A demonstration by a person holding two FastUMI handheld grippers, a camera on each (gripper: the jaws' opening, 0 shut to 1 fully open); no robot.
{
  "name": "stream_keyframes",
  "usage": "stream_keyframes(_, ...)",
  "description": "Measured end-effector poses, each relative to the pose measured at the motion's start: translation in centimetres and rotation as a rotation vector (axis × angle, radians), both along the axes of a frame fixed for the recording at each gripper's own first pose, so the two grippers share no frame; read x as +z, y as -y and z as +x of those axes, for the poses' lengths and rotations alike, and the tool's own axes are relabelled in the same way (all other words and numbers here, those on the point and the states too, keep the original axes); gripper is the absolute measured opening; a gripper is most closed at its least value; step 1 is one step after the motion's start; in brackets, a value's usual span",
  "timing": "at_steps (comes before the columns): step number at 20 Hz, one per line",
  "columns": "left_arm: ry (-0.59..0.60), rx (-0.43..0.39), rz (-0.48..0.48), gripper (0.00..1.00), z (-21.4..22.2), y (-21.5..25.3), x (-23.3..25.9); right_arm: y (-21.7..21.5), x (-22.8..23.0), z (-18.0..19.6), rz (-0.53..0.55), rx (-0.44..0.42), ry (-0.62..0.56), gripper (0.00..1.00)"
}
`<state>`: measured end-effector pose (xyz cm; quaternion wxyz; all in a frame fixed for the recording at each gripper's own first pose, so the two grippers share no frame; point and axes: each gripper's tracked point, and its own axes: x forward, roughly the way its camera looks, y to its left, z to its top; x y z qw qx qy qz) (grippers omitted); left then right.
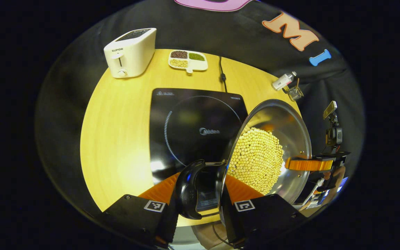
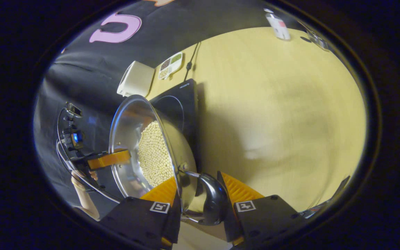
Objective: First push the handle of the pot to place it horizontally, then grasp the pot with both hands and set it on the induction cooktop.
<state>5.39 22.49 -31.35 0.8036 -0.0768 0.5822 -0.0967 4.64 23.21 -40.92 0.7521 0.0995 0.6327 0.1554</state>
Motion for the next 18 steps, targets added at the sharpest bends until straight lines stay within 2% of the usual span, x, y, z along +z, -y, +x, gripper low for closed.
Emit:
stream_keyframes(4,0.018,-0.01,0.022,0.58,2.2,-3.6,-1.0,-3.4,-1.6,2.1,-0.014,0.003,0.029,0.48)
stream_keyframes(8,0.055,-0.032,0.052,0.58,4.6,-5.5,-1.8,-5.2,-3.1,3.7,-0.027,-0.029,0.03,0.48)
stream_keyframes(18,0.029,-0.031,0.033,0.58,6.8,-6.4,-4.5,-5.7,-5.5,6.2,-0.066,-0.063,0.041,0.48)
